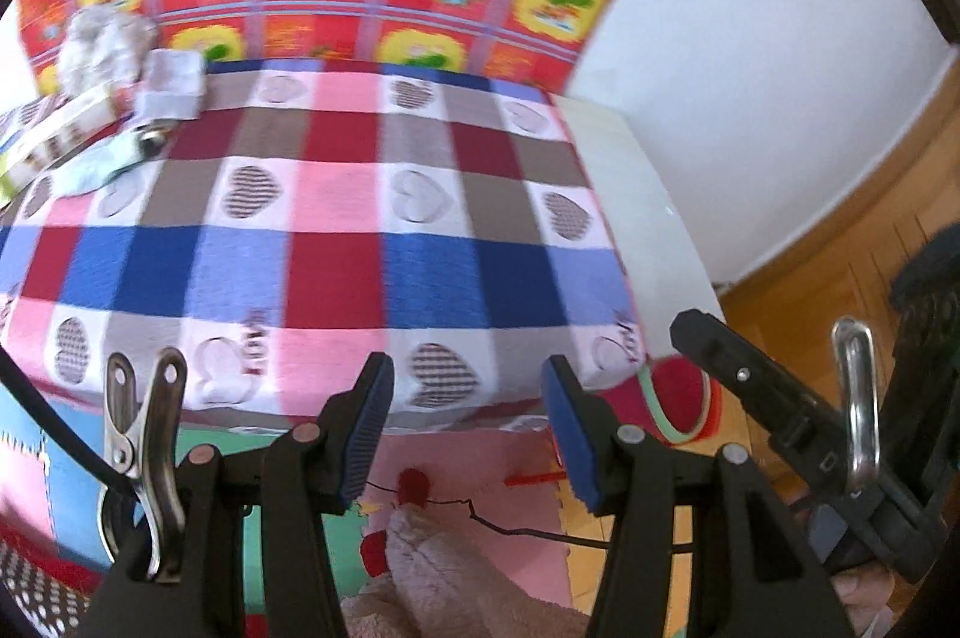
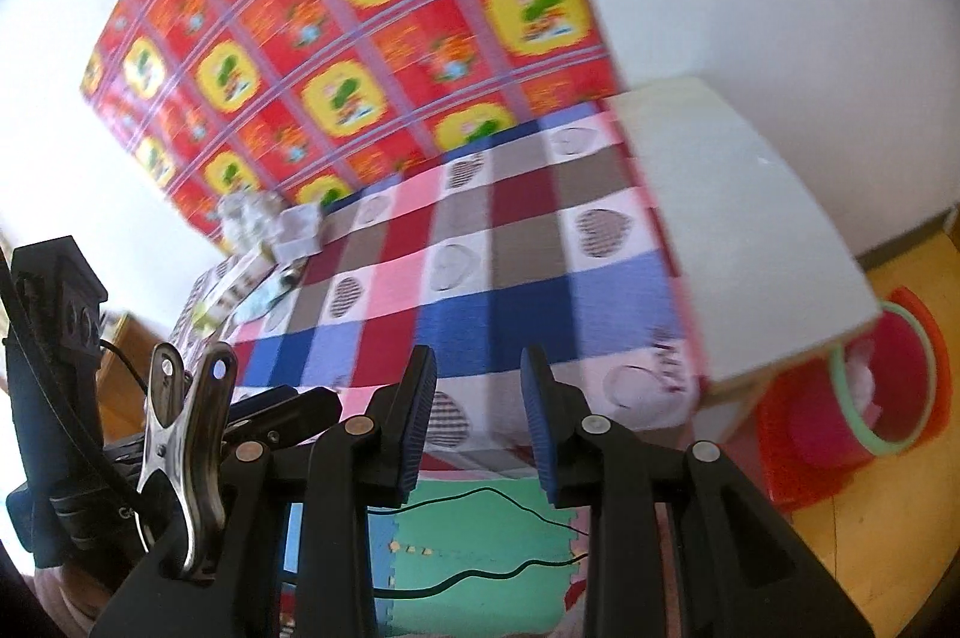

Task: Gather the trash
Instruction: 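Move both open tools away from the bucket back over the bed, then lower both tools toward the light blue face mask on the blanket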

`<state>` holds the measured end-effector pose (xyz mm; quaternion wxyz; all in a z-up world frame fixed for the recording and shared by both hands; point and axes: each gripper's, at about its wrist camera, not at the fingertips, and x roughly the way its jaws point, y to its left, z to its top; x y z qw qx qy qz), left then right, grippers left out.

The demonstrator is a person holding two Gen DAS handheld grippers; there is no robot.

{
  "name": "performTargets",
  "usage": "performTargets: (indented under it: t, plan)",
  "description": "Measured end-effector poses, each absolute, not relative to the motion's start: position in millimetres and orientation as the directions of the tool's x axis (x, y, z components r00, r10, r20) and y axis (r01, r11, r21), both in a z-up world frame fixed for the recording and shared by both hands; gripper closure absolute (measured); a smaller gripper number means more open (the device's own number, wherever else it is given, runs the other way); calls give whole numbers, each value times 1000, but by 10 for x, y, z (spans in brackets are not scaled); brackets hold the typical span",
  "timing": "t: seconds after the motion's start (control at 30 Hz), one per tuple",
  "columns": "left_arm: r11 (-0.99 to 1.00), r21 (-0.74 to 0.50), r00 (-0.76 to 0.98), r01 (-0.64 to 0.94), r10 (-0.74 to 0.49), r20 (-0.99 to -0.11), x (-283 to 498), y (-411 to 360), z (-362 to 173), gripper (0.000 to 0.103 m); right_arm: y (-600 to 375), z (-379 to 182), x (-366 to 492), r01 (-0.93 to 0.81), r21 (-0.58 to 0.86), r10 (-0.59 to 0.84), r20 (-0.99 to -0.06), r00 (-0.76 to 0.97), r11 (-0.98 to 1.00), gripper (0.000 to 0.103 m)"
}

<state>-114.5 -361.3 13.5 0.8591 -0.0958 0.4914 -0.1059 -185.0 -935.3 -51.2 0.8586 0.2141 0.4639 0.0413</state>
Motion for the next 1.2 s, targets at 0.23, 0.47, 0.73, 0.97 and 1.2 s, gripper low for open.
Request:
performTargets:
  t: [0.23, 0.47, 0.73, 0.97, 1.2]
  plan:
    - [964, -263, 524, -36, -206, -827, -1134, -3107, 136, 49, -8910, -535, -1532, 9, 433, 361, -763, 536, 901, 73]
    - [957, -254, 532, -141, -143, -835, -1027, -2652, 114, 49, -8492, -603, -1154, -86, 450, 430, -756, 494, 889, 73]
    - [940, -250, 539, -233, -89, -838, -830, -2155, 81, 49, -8085, -705, -720, -159, 468, 486, -751, 447, 869, 73]
    - [929, -242, 532, -281, -59, -844, -562, -1744, 14, 49, -7772, -828, -358, -206, 469, 510, -754, 413, 859, 73]
    - [933, -197, 497, -300, -24, -868, -276, -1392, -63, 49, -7484, -987, 7, -211, 494, 536, -753, 381, 844, 73]
